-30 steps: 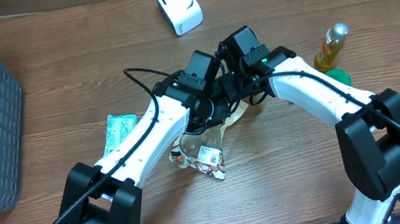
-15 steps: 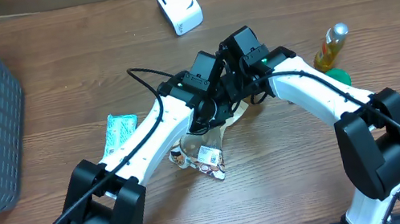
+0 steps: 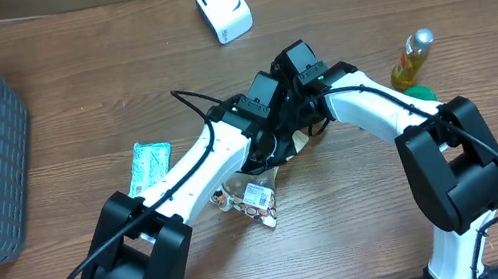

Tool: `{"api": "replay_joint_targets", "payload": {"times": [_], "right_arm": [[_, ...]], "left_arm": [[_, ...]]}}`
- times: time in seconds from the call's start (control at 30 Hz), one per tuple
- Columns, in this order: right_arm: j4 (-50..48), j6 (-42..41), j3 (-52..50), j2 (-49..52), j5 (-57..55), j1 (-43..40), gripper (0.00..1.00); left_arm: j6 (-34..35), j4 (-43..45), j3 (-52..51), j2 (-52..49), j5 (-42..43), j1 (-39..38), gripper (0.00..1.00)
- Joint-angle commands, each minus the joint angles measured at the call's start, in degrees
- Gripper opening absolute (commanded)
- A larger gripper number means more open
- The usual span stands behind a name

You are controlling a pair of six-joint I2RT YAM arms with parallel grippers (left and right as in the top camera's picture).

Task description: Scan the item barcode

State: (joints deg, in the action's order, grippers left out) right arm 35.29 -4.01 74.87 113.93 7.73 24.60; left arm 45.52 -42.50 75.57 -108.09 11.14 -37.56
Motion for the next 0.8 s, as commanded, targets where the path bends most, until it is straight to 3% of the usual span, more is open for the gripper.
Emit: {"api": "replay_joint_targets", "payload": {"times": [0.0, 0.17, 0.4, 0.6, 0.67, 0.77], "right_arm": [[1.31, -1.27, 1.27, 0.33, 3.04, 0.39, 0.89], [6.84, -2.75, 1.27, 0.33, 3.04, 0.39, 0.77], [15.12, -10.93, 1.27, 0.33, 4.04, 0.39, 0.76], [19.43, -14.03, 1.27, 0.33, 14.53, 0.57, 0.76], [20.39, -14.25, 1.29, 0.31, 16.96, 0.57, 0.7], [23.41, -14.97, 2.19, -0.48, 19.87, 0.44, 0.69]], "left_arm": [[-0.04, 1.31, -1.84, -1.31, 2.4, -1.9, 0.04], [-0.07, 3.63, -3.19, -1.31, 1.22, -1.92, 0.04], [-0.15, 3.78, -3.19, -1.31, -1.07, -1.79, 0.04], [-0.79, 3.8, -3.19, -1.31, -1.05, -1.79, 0.04], [-2.62, 3.91, -3.08, -1.31, -1.03, -1.55, 0.04], [-7.56, 3.1, -2.16, -1.16, 0.68, 0.04, 0.04]]}}
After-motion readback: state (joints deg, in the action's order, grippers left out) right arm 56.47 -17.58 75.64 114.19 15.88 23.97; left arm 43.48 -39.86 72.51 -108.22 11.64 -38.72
